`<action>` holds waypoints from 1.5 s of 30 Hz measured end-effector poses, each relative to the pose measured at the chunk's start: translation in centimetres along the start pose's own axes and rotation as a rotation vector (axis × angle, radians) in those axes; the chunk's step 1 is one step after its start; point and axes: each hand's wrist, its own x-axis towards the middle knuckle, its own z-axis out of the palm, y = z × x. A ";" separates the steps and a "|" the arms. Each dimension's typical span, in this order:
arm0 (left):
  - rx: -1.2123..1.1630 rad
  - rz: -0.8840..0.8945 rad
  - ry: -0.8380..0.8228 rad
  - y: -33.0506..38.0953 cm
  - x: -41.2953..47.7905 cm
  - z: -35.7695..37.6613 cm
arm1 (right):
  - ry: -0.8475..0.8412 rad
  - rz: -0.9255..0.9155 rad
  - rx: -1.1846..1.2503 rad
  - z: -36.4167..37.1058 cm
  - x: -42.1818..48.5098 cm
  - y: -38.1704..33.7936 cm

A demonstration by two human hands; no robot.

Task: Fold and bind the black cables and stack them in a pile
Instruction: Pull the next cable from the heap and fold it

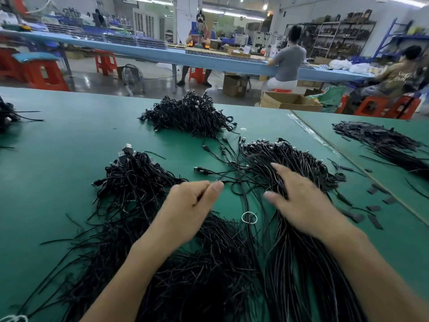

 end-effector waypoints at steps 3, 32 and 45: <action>0.056 -0.001 -0.178 -0.3 -0.3 0.3 | 0.017 -0.268 0.088 1.3 -0.7 -1.9; -0.931 -0.188 0.099 0.8 0.6 1.0 | -0.228 -0.419 0.315 1.6 -3.8 -7.1; -0.817 -0.275 -0.515 4.1 -1.0 -0.5 | 0.125 -0.302 0.873 -0.3 -0.9 -5.7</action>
